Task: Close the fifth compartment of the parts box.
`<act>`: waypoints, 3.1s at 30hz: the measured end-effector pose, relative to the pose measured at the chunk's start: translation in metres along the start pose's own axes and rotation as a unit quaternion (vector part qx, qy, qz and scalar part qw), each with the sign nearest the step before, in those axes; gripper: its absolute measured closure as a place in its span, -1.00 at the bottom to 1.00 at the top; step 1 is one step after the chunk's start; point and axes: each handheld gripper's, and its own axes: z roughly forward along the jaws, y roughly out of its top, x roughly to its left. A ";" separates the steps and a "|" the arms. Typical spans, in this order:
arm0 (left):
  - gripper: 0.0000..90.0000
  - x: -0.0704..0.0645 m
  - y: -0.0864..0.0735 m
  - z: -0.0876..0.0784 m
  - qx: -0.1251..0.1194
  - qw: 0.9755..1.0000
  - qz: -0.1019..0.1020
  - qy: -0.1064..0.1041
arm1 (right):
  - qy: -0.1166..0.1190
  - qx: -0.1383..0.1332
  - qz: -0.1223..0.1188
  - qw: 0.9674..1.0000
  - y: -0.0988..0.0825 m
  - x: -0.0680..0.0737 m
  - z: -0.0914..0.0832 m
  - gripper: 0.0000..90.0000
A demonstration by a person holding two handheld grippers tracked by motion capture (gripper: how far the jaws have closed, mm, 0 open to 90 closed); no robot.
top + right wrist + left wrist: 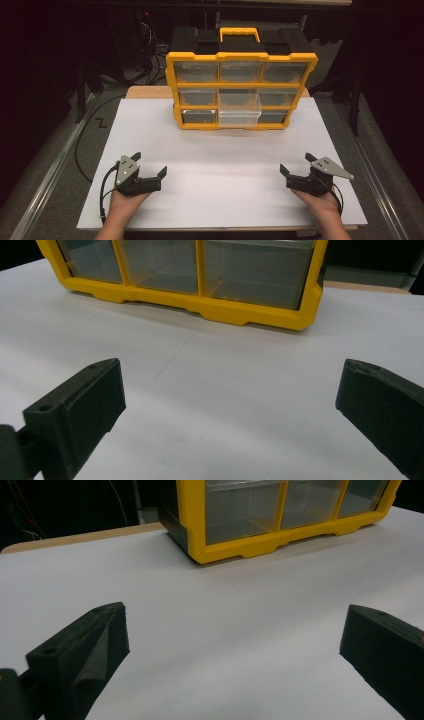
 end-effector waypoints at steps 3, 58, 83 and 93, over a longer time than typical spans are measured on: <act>-1.00 -0.001 0.000 -0.001 -0.003 1.000 -0.003 -0.002 | -0.003 -0.006 -0.001 1.000 0.000 0.000 -0.001 -0.97; -1.00 0.000 -0.002 0.001 -0.001 1.000 0.011 0.005 | -0.032 -0.003 0.000 0.999 0.029 0.005 0.061 -0.84; -1.00 0.000 -0.002 0.000 -0.002 1.000 0.014 0.003 | -0.009 -0.009 -0.023 1.000 0.025 0.012 0.043 -0.29; -1.00 0.000 -0.002 -0.001 -0.005 1.000 0.014 0.001 | -0.002 -0.011 -0.031 0.999 0.024 0.015 0.042 0.14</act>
